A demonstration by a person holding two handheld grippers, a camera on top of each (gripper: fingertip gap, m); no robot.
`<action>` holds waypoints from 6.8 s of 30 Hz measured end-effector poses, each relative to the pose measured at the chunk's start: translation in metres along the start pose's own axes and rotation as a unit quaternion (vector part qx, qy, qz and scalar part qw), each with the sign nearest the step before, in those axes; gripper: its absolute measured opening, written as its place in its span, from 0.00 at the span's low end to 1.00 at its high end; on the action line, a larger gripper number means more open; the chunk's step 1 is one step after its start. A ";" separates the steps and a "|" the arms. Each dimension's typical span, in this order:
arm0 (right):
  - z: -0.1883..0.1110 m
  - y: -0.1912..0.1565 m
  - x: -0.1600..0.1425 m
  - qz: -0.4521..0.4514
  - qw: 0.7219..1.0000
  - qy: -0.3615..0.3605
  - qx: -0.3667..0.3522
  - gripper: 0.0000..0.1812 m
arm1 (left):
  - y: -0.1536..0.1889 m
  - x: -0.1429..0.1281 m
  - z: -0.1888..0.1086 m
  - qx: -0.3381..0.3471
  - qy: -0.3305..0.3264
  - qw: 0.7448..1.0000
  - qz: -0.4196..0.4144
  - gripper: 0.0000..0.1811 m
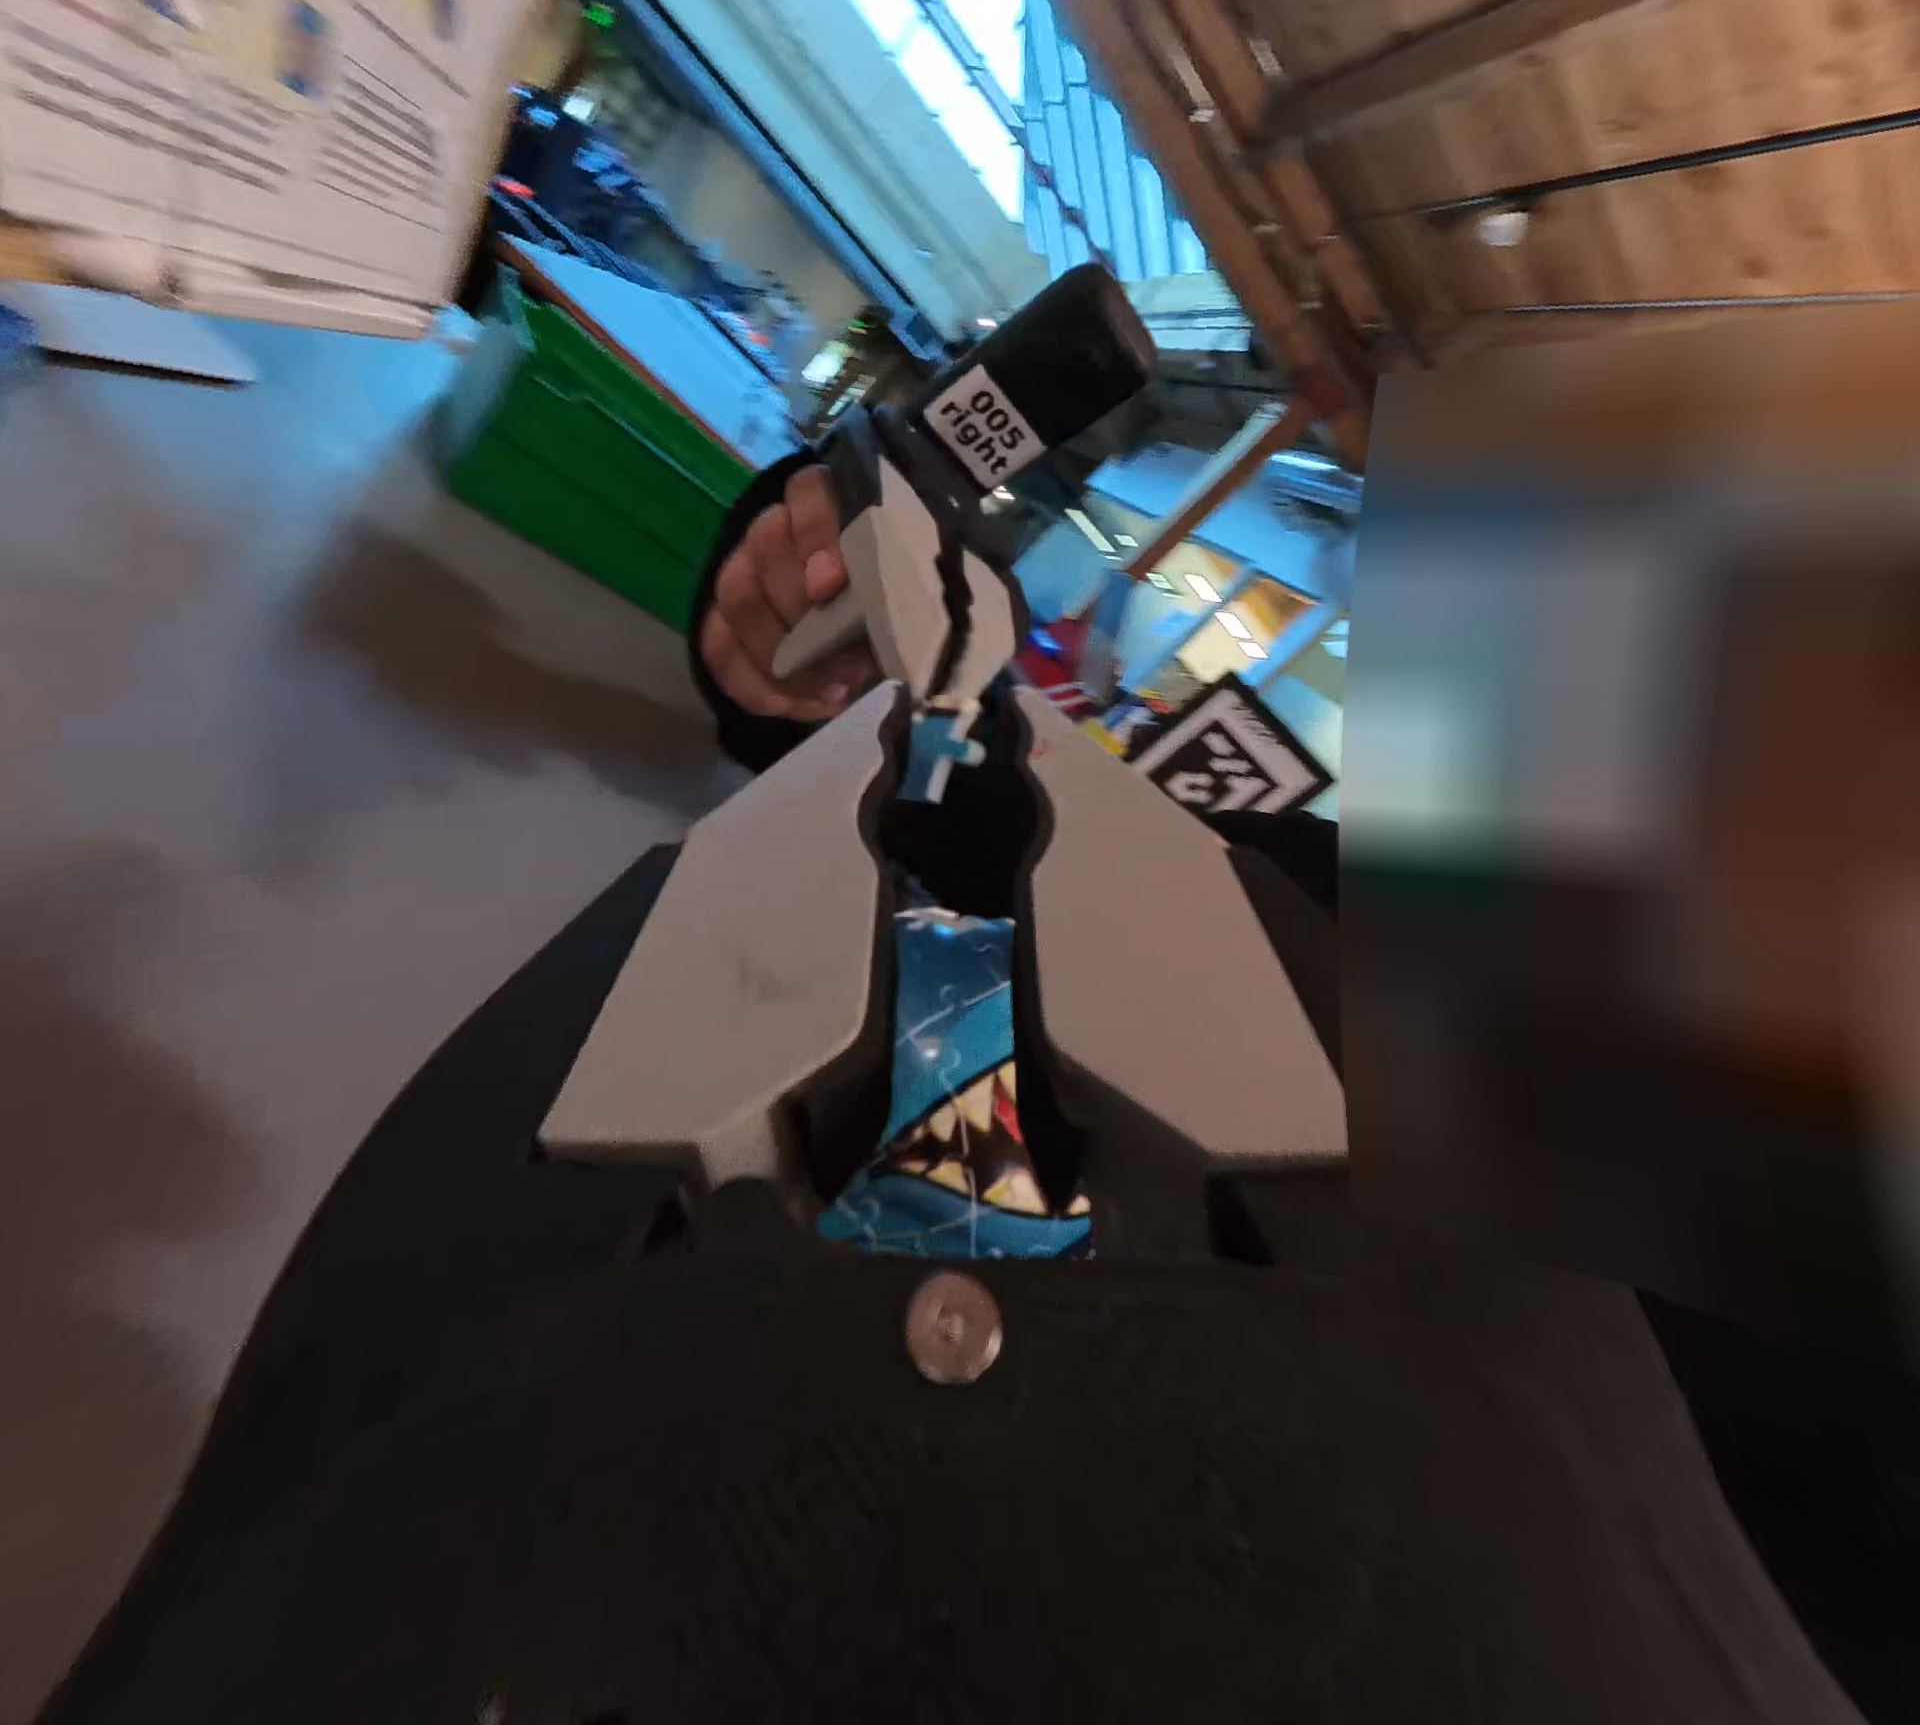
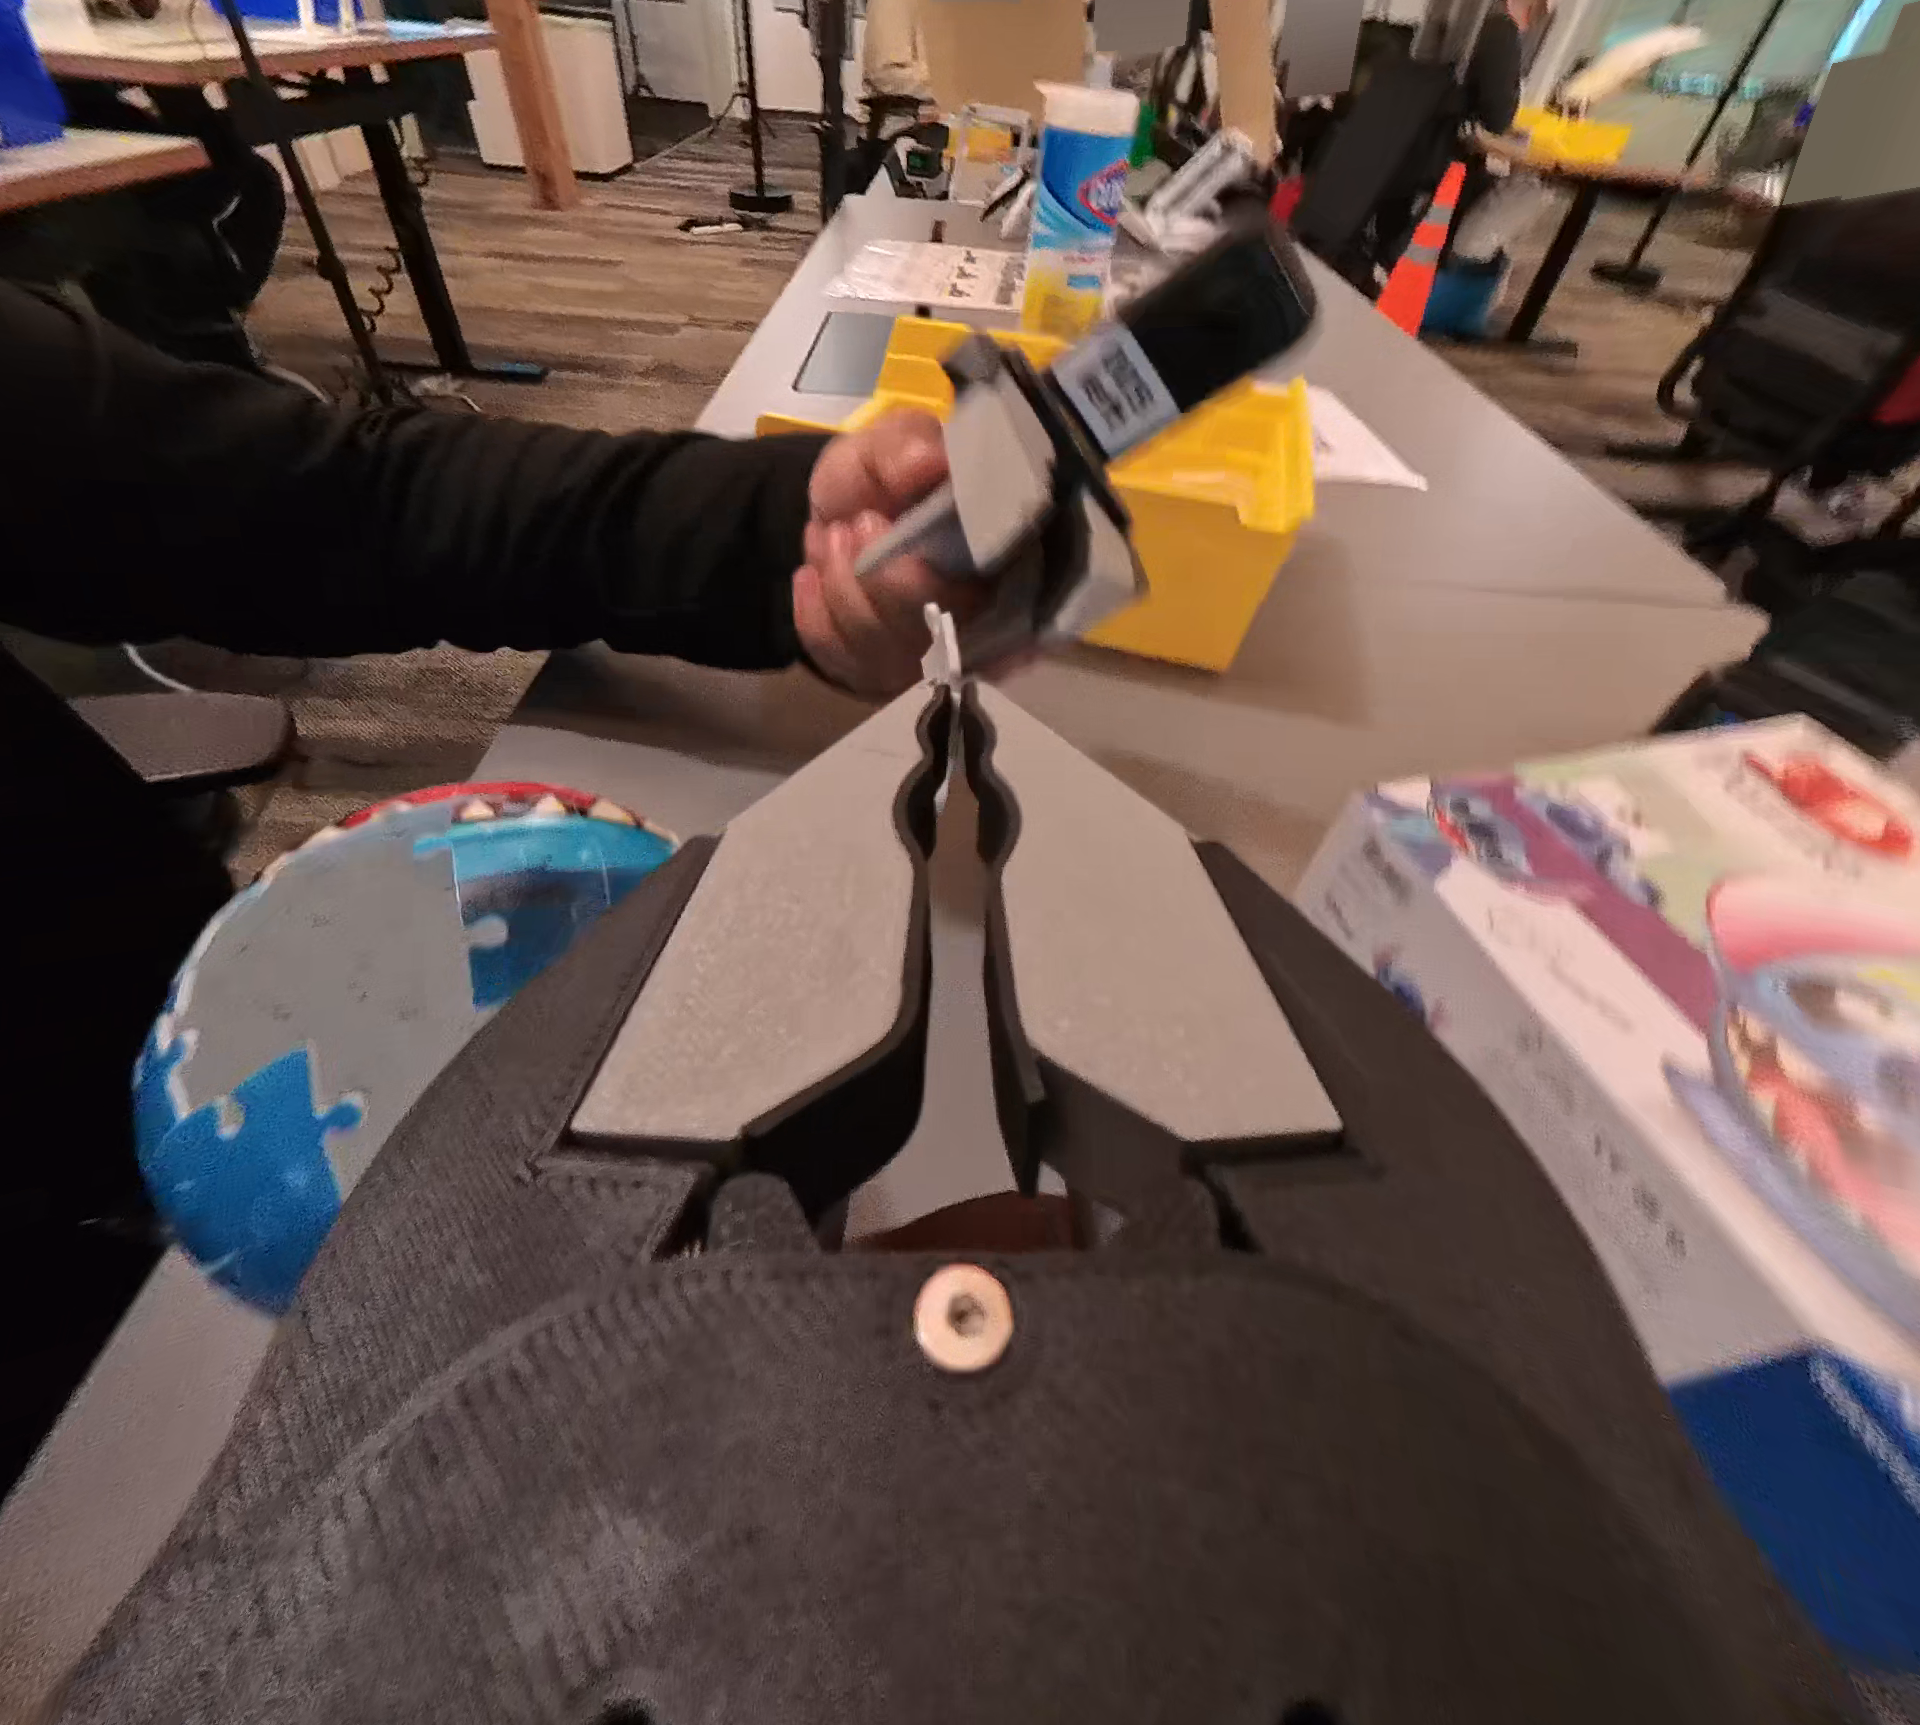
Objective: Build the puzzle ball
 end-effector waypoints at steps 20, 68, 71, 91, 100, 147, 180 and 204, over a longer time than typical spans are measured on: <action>-0.061 0.089 -0.145 0.130 0.948 -0.194 -0.214 0.13 | 0.104 0.013 -0.283 0.618 -0.226 0.719 0.224 0.29; -0.082 0.104 -0.138 0.082 0.945 -0.142 -0.282 0.13 | -0.023 -0.050 -0.419 0.645 -0.503 0.572 0.059 0.00; -0.080 0.103 -0.140 0.081 0.946 -0.146 -0.278 0.13 | -0.010 -0.051 -0.414 0.634 -0.504 0.585 0.041 0.08; -0.066 0.085 -0.140 0.048 0.953 -0.162 -0.253 0.13 | 0.011 -0.102 -0.445 0.597 -0.542 0.571 -0.155 0.04; -0.067 0.079 -0.137 0.035 0.954 -0.163 -0.248 0.13 | 0.018 -0.102 -0.432 0.582 -0.564 0.568 -0.144 0.21; -0.063 0.068 -0.138 0.014 0.956 -0.177 -0.234 0.12 | 0.001 -0.042 -0.189 0.456 -0.594 0.635 0.188 0.12; -0.061 0.067 -0.148 0.000 0.950 -0.203 -0.237 0.11 | 0.034 -0.019 -0.349 0.549 -0.578 0.603 0.044 0.26; -0.061 0.070 -0.145 0.010 0.952 -0.192 -0.240 0.11 | -0.029 -0.075 -0.436 0.618 -0.568 0.543 -0.033 0.01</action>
Point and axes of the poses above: each gripper's, where its closed fingertips meet, z out along the fingers, x out of its top, y = z × x across the jaws, the point moved 1 cm from there along -z, back along the fingers, and after that the axes turned 15 degrees about z, right-handed, at the moved point
